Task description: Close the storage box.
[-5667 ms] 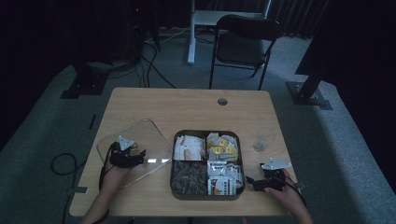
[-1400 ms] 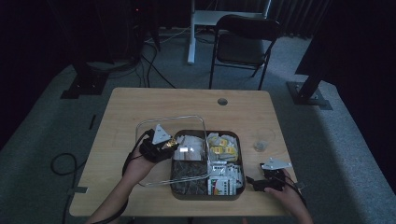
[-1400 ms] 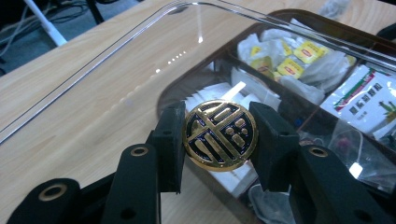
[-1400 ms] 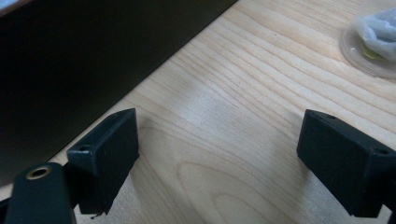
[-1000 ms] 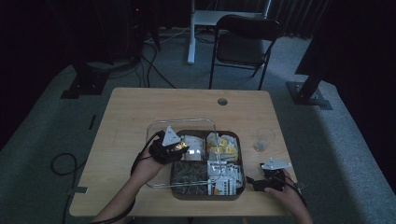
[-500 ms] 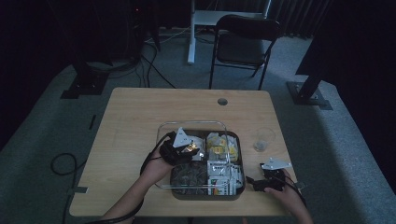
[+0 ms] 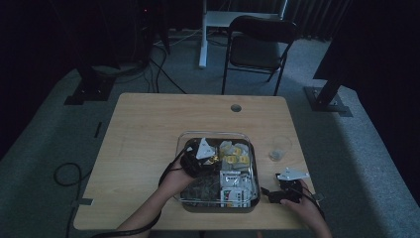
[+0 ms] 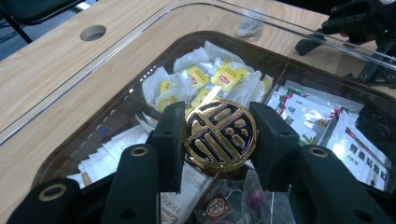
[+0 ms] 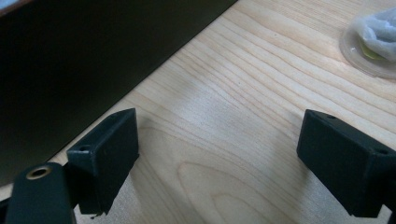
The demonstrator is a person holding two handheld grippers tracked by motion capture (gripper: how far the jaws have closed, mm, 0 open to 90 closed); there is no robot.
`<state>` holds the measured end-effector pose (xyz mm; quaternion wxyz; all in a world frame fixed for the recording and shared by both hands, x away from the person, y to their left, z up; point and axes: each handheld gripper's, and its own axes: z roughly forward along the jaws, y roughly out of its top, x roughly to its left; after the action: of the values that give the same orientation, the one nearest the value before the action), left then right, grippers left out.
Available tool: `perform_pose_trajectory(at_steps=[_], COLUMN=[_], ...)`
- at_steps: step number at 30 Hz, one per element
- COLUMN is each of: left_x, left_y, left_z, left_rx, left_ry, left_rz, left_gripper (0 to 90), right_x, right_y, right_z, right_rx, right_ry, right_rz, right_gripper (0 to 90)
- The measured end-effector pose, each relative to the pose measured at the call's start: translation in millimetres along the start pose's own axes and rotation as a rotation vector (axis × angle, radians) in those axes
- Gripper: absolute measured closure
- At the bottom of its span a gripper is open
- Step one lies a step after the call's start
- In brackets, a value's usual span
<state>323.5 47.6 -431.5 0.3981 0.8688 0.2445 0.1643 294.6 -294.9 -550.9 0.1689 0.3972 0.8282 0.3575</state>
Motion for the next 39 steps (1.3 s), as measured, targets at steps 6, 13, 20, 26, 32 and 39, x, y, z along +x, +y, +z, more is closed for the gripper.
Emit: perform_pose_trajectory(at_steps=[6, 13, 20, 26, 32, 39], left_x=[-3.5, -7.8, -9.1, -9.9, -9.7, -9.9], left_y=[-0.4, -2.5, -9.5, -12.5, -13.8, -15.0], left_z=[10.0, 20.6, 31.0, 38.2, 42.8, 44.0], left_rx=[0.015, 0.022, 0.049, 0.055, 0.065, 0.056], left_ry=[-0.011, -0.021, -0.019, -0.02, -0.021, -0.023], left_rz=[-0.001, 0.001, 0.005, -0.003, 0.0, 0.002], left_gripper=[58.7, 58.7, 58.7, 58.7, 58.7, 58.7], right_x=[0.0, 0.0, 0.0, 0.1, 0.0, 0.0], right_y=[0.0, 0.0, 0.0, 0.0, 0.0, 0.0], right_z=[0.0, 0.0, -0.1, -0.1, -0.1, -0.1], right_rx=[0.0, 0.0, 0.001, 0.001, 0.001, 0.002], right_ry=[0.0, 0.0, 0.0, 0.0, 0.001, 0.001], right_rz=[0.0, -0.001, 0.0, 0.0, -0.001, -0.001], right_gripper=[12.3, 12.3, 12.3, 12.3, 12.3, 12.3])
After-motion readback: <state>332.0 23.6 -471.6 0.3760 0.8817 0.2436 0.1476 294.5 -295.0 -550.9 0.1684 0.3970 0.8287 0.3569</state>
